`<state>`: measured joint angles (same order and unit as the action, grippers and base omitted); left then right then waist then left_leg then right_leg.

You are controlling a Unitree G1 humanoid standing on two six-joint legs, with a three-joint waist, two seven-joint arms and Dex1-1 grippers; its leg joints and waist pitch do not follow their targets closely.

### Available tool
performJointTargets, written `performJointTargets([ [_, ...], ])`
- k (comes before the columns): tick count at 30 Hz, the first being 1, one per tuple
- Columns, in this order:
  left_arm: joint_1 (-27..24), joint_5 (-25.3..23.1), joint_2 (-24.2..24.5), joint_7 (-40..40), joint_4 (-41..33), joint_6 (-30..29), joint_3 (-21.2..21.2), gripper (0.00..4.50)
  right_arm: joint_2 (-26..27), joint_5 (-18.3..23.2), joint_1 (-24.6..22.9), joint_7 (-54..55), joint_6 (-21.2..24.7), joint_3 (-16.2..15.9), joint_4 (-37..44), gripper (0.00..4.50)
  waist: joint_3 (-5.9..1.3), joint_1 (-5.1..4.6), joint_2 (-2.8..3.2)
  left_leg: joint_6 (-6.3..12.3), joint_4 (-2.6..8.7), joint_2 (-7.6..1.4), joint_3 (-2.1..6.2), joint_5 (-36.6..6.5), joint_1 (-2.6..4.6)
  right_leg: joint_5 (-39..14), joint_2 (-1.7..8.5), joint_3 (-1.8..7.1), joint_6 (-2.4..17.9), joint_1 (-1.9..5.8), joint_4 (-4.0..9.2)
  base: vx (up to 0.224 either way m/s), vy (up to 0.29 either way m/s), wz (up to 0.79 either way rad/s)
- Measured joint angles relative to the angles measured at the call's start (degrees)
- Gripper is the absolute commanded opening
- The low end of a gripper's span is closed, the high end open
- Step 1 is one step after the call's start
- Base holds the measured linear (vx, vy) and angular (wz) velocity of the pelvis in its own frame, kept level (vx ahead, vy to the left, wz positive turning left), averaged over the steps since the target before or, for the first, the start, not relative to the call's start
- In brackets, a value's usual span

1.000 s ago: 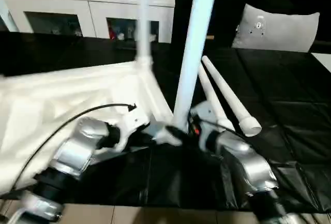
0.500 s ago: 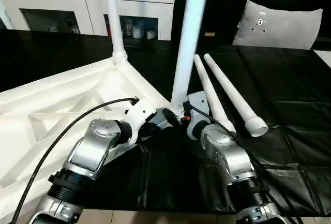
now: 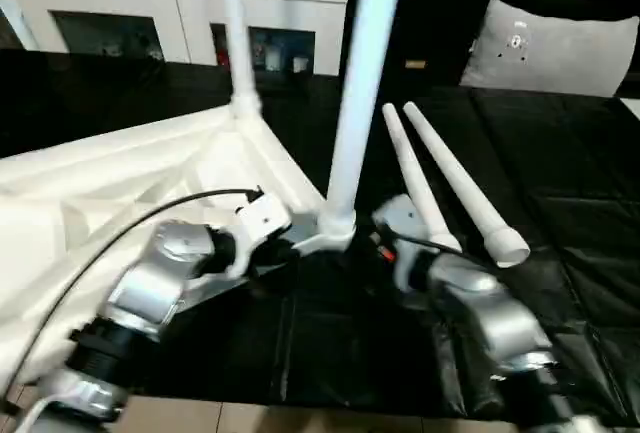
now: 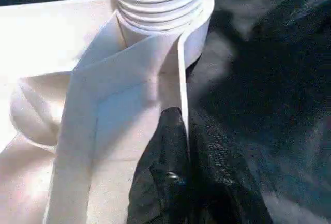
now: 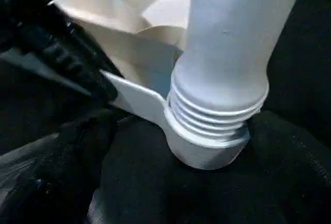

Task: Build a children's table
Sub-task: Rotate leg to tighten

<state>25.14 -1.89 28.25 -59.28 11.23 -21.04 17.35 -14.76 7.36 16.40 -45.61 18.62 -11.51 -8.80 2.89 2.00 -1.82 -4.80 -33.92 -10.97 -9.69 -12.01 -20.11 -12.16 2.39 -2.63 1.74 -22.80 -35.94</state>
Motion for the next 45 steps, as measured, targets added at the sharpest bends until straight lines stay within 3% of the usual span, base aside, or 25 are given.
performJointTargets([
  [10,0.3,2.2,4.9,-14.2,0.6,9.0,4.0,0.00,-7.9,2.3,2.2,-15.8,-0.9,-3.9,0.9,4.47,0.00,1.52,-0.09,0.07,-0.19,0.02,-0.01,0.0,0.04,0.0,0.08,-0.02,0.0,0.00,-0.01,0.000,0.000,0.00],
  [12,0.6,2.2,5.5,-15.9,0.9,10.1,4.4,0.00,-8.8,2.4,2.5,-18.1,-0.9,-4.4,0.8,4.14,0.02,1.53,-0.19,0.06,-0.19,0.01,-0.01,0.0,0.03,0.0,0.08,-0.01,0.0,0.01,-0.06,0.000,0.000,0.00],
  [15,1.2,2.2,6.0,-17.2,1.2,11.2,5.1,0.00,-9.4,2.9,2.9,-20.5,-0.9,-5.2,0.6,4.07,0.11,1.49,-0.36,0.05,-0.19,0.00,-0.01,0.0,0.03,0.0,0.08,-0.01,0.0,0.01,-0.11,0.000,0.000,0.00],
  [16,1.3,2.2,6.1,-17.7,1.4,11.7,5.2,0.00,-9.8,3.0,3.4,-21.6,-0.9,-6.1,0.6,3.79,0.12,1.45,-0.37,0.05,-0.21,0.00,-0.02,0.0,0.04,0.0,0.08,-0.01,0.0,0.01,-0.12,0.000,0.000,0.00],
  [19,1.3,2.2,6.3,-18.3,1.6,12.7,5.4,0.00,-10.1,3.1,3.8,-22.4,-0.9,-6.6,0.5,3.65,0.12,1.55,-0.43,0.06,-0.21,0.00,-0.02,0.0,0.04,0.0,0.08,-0.01,0.0,0.00,-0.12,0.000,0.000,0.00],
  [21,1.4,2.2,6.3,-18.7,2.0,13.1,5.4,0.00,-10.1,3.3,3.9,-22.7,-0.9,-6.6,0.2,3.28,0.10,1.57,-0.48,0.06,-0.21,0.00,-0.02,0.0,0.04,0.0,0.08,-0.01,0.0,0.00,-0.12,0.000,0.000,0.00],
  [25,1.5,2.3,6.3,-19.1,2.6,13.7,5.4,0.00,-10.1,3.5,4.0,-22.8,-1.2,-6.4,-0.4,3.15,0.10,1.58,-0.49,0.06,-0.21,0.00,-0.02,0.0,0.03,0.0,0.08,-0.01,0.0,0.01,-0.14,0.000,0.000,0.00],
  [27,1.5,2.3,6.3,-19.1,2.7,14.0,5.4,0.00,-10.1,3.5,4.0,-22.8,-1.4,-6.4,-0.4,2.85,0.10,1.59,-0.49,0.06,-0.22,0.00,-0.03,0.0,0.03,0.0,0.08,-0.01,0.0,0.01,-0.15,0.000,0.000,0.00],
  [33,1.5,2.2,6.3,-19.1,3.0,14.5,5.4,0.00,-10.0,3.5,3.9,-22.6,-1.5,-6.4,-0.4,2.75,0.10,1.57,-0.49,0.05,-0.22,0.00,-0.02,0.0,0.03,0.0,0.08,-0.01,0.0,0.02,-0.18,0.000,0.000,0.00],
  [39,1.5,2.3,6.2,-18.6,2.9,13.3,5.3,0.00,-8.4,3.8,2.1,-20.7,-0.7,-5.9,0.7,2.72,0.04,1.53,-0.59,0.05,-0.22,-0.02,-0.03,0.0,0.03,0.0,0.07,-0.01,0.0,0.09,-0.19,0.000,0.000,0.00],
  [41,0.8,2.6,5.5,-17.2,1.9,9.9,4.1,0.00,-6.3,3.9,0.9,-17.3,1.2,-4.8,1.4,2.72,0.00,1.39,-0.67,0.00,-0.22,-0.03,-0.04,0.0,0.13,0.0,0.06,-0.02,0.0,0.20,-0.23,0.000,0.000,0.00],
  [45,0.0,2.1,3.5,-10.3,0.2,0.3,1.0,0.00,0.1,1.3,0.7,-5.2,2.7,-2.7,0.6,2.72,-0.01,-0.12,-0.70,-0.19,-0.30,-0.04,-0.03,0.2,0.23,0.2,0.04,0.00,0.0,0.16,-0.23,0.000,0.000,0.00],
])
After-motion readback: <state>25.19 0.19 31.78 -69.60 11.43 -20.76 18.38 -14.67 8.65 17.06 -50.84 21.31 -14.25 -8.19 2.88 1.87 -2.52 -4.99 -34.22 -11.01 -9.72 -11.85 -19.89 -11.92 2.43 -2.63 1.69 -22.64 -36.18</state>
